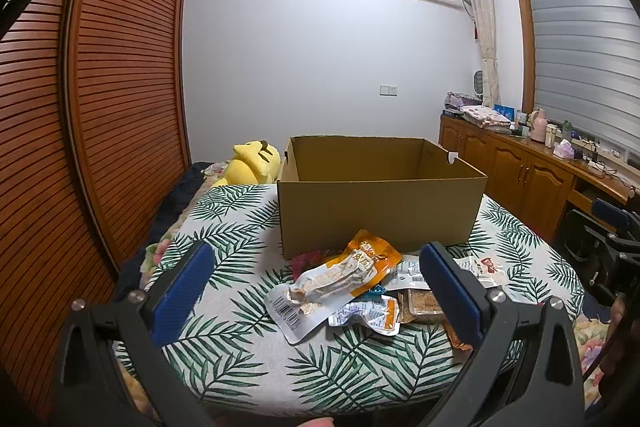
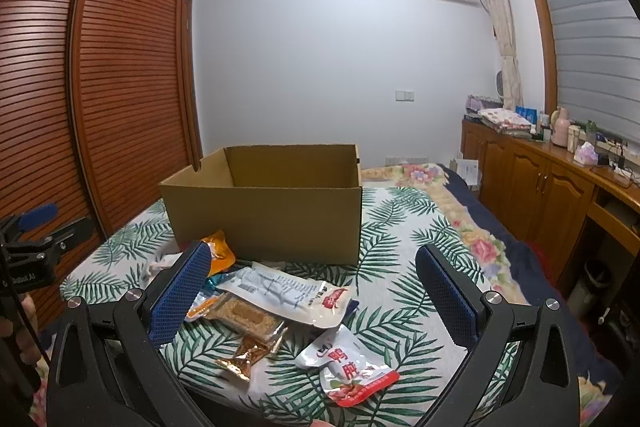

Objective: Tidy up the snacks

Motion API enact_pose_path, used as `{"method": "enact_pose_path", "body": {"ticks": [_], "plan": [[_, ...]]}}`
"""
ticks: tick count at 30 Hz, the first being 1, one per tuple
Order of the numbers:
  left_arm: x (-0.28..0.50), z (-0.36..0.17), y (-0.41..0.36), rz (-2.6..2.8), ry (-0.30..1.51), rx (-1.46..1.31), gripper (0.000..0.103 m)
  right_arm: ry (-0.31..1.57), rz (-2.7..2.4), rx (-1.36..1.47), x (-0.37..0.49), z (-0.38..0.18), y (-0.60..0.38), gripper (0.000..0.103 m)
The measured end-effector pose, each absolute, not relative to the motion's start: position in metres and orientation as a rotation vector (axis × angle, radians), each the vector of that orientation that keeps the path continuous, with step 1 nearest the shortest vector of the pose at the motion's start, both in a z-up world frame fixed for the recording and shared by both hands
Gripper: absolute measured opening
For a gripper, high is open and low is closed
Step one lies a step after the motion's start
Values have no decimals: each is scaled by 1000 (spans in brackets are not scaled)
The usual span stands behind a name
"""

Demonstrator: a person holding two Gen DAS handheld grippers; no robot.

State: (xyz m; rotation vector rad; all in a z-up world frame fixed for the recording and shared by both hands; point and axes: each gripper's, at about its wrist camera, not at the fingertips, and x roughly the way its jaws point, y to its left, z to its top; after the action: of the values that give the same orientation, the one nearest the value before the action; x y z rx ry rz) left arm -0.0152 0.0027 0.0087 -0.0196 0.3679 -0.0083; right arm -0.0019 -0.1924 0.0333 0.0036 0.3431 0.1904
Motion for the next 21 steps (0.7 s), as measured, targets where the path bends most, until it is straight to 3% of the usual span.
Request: {"method": "enact_pose_path", "body": {"ticks": [21], "plan": [[-19,7,0,-14,370,-17,103,337,193,6,-4,32,-195,103]]}}
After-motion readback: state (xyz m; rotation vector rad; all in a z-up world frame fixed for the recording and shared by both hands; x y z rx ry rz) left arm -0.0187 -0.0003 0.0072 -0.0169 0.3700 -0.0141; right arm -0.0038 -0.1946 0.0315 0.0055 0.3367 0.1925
